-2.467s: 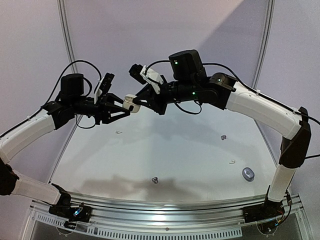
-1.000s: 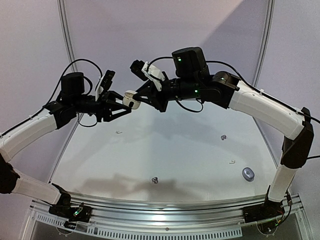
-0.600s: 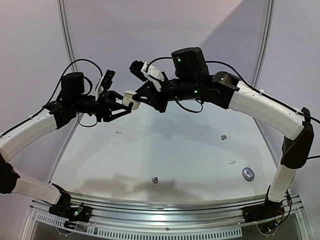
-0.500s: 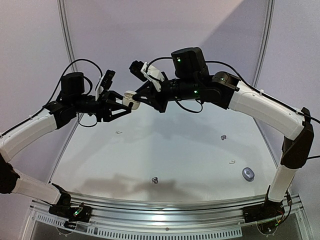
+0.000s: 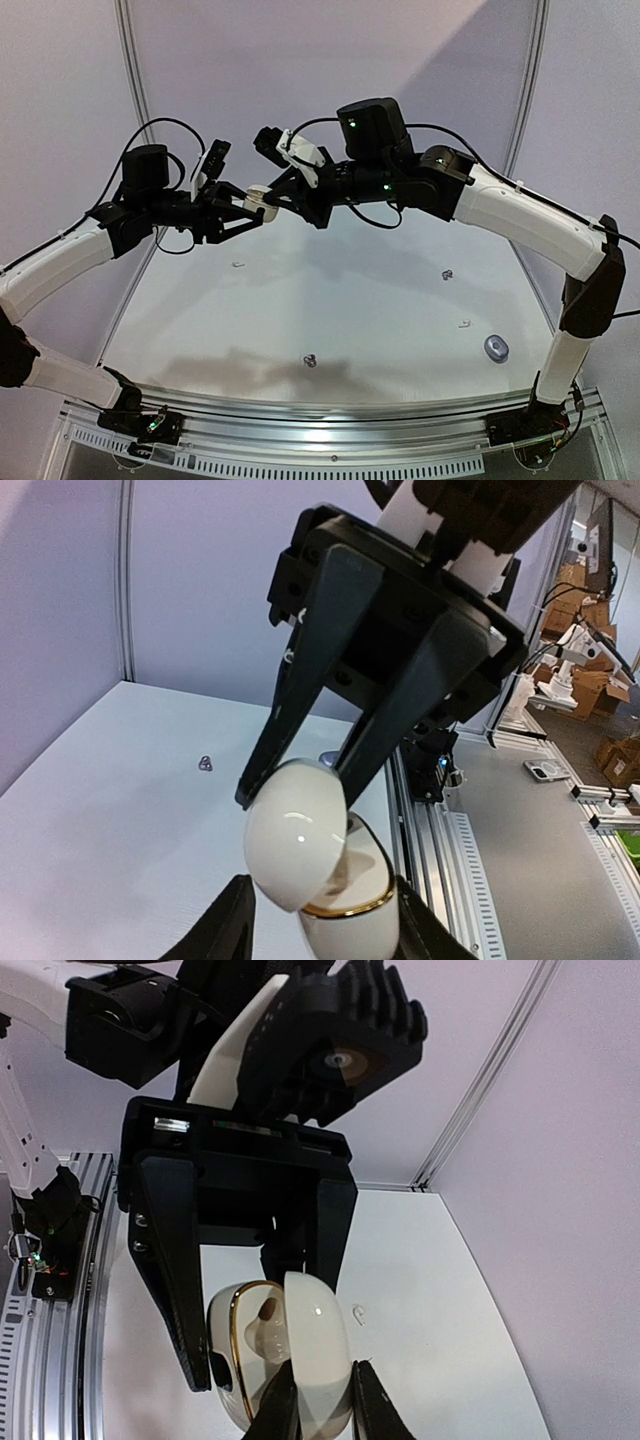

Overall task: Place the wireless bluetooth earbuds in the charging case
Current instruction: Pass from the right arm to the left

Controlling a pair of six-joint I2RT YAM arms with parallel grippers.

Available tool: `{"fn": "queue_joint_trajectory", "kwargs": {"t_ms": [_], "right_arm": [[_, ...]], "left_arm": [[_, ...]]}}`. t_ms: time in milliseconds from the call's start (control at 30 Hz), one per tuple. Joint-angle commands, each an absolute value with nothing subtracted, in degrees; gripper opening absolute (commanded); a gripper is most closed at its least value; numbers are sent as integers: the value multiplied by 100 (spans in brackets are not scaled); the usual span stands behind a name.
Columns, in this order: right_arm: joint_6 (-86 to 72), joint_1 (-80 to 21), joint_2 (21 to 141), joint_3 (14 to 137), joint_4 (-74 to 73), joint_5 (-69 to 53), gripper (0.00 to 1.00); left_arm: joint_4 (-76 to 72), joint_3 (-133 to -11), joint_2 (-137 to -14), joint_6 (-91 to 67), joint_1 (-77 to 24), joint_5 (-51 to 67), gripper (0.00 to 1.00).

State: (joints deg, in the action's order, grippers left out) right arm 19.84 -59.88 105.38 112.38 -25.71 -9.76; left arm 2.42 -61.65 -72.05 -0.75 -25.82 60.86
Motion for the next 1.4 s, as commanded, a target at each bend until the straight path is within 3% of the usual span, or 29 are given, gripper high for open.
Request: {"fn": "queue_joint_trajectory", "kwargs": {"t_ms": [0,133,300,400,467,533,733,1000,1367], "right_arm": [[2009,-6036,10588,11427,-2551,-892,9],[2005,-6035,10557,11424,-2504,-884,9],[2019,-6033,10538,11425,-2504,-913,9],[2030,-6030,10562,11426,-2559,-901,9],[2023,-6030,10564,11418,-2569,-911,9],[2015,-6031,10564,11413,-2569,-927,9],[1998,-6034,10573,11409,-2598,-984,12],[1777,-5942,10572,11387,-2722,-1361,39],[1263,-5713,10603,11213,-2747,-1704,40]], "left_arm": [[262,-6245,-7286,-85,-2614,6099,45],[311,-6216,-7284,-54,-2619,6090,45],[267,-6214,-7260,-76,-2611,6068,31],[251,-6222,-7263,-104,-2613,6077,39],[245,-6227,-7268,-105,-2611,6084,37],[223,-6231,-7273,-111,-2616,6093,31],[99,-6165,-7249,-59,-2610,6181,0],[265,-5988,-7146,1081,-2610,6356,0],[822,-5935,-7164,2757,-2619,6784,0]]}}
